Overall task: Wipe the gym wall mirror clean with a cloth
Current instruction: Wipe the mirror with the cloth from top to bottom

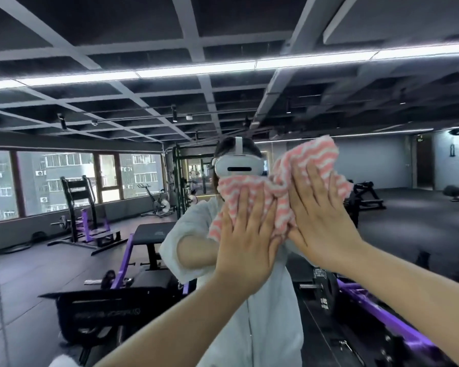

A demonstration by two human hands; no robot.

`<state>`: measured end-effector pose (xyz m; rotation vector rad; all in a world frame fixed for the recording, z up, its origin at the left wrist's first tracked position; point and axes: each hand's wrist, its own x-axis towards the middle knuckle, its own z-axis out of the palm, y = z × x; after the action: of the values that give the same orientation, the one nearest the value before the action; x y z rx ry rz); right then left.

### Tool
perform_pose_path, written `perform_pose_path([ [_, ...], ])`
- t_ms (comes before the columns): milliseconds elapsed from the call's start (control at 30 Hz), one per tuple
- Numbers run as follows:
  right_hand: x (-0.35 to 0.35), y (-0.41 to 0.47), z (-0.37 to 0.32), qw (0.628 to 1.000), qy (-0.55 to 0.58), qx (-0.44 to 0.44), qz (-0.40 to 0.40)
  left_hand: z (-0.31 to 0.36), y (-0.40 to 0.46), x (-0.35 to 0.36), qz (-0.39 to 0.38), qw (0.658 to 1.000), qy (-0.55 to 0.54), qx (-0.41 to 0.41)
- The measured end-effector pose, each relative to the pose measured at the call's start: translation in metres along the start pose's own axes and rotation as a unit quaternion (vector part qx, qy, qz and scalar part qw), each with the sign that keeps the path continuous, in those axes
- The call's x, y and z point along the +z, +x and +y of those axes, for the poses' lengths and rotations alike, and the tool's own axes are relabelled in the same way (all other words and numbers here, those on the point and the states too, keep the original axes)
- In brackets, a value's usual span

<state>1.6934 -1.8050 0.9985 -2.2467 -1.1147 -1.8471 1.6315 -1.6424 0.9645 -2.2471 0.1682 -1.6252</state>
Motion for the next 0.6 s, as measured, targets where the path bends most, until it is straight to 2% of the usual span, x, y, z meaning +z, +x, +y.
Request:
perform_pose_path([
  [167, 0.000, -0.030, -0.008, 0.999, 0.016, 0.035, -0.032, 0.018, -0.008, -0.001, -0.006, 0.999, -0.026, -0.033],
  [300, -0.003, -0.004, -0.002, 0.993, 0.031, 0.118, 0.001, 0.015, 0.029, -0.012, 0.007, 0.987, -0.053, -0.154],
  [367, -0.002, 0.017, 0.008, 0.989, 0.035, 0.144, 0.014, 0.005, 0.054, -0.014, 0.010, 0.983, -0.044, -0.179],
  [600, -0.006, 0.087, 0.047, 0.986, 0.005, 0.112, 0.120, -0.032, 0.142, -0.029, 0.061, 0.992, 0.018, -0.108],
])
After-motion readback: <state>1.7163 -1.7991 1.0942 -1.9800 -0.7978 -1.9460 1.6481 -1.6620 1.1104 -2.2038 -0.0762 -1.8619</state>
